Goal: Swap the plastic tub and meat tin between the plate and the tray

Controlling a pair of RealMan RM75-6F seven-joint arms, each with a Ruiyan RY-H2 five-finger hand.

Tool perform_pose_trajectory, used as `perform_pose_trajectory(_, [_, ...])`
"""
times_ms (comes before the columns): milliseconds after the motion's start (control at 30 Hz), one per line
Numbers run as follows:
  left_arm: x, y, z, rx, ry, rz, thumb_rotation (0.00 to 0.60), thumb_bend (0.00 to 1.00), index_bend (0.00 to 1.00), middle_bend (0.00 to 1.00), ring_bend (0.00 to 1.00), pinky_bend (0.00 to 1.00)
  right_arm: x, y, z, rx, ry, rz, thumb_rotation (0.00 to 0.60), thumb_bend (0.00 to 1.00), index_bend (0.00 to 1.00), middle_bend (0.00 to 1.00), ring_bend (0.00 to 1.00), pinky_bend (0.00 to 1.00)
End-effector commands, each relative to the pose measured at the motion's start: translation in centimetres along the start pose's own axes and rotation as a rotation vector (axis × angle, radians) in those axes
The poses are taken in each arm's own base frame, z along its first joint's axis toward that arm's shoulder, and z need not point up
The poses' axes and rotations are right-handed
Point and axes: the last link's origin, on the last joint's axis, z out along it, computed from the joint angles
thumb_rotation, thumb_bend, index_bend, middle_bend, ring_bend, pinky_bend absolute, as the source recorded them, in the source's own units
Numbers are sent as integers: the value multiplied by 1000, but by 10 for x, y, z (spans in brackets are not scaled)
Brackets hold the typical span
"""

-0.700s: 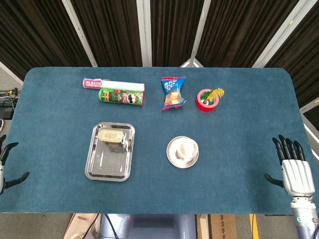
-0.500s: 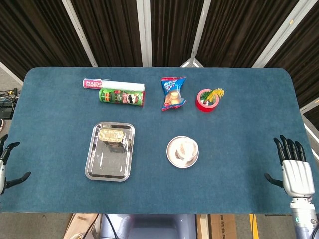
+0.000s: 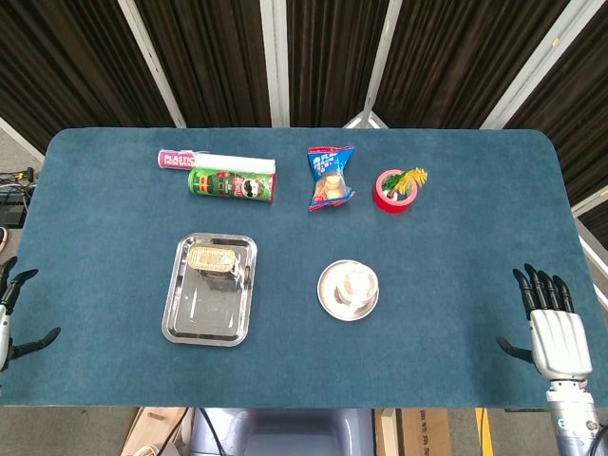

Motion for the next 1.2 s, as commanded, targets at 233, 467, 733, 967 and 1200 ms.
perform_pose_trajectory(233, [0,1,2,-4,9,4,600,176,181,0,0,144,-8,-31,-3,147,-109,141,600,45,0,0,0,0])
perform_pose_trajectory(467, [-1,1,2,7,27,12,600,176,181,0,0,144,-4,-94,35,331,-196,159,600,45,0,0,0,0])
perform_pose_trajectory(733, [-1,-2,4,29,27,19,600,176,182,0,0,145,-16,-151,69,358,-303,185,600,45,0,0,0,0])
perform_pose_trajectory(967, [-1,-5,6,51,22,20,600,177,181,0,0,145,-34,-175,87,333,-362,147,600,45,0,0,0,0])
perform_pose_trajectory(1200, [1,-7,7,66,31,15,600,177,181,0,0,145,-49,-184,100,305,-381,123,600,45,0,0,0,0])
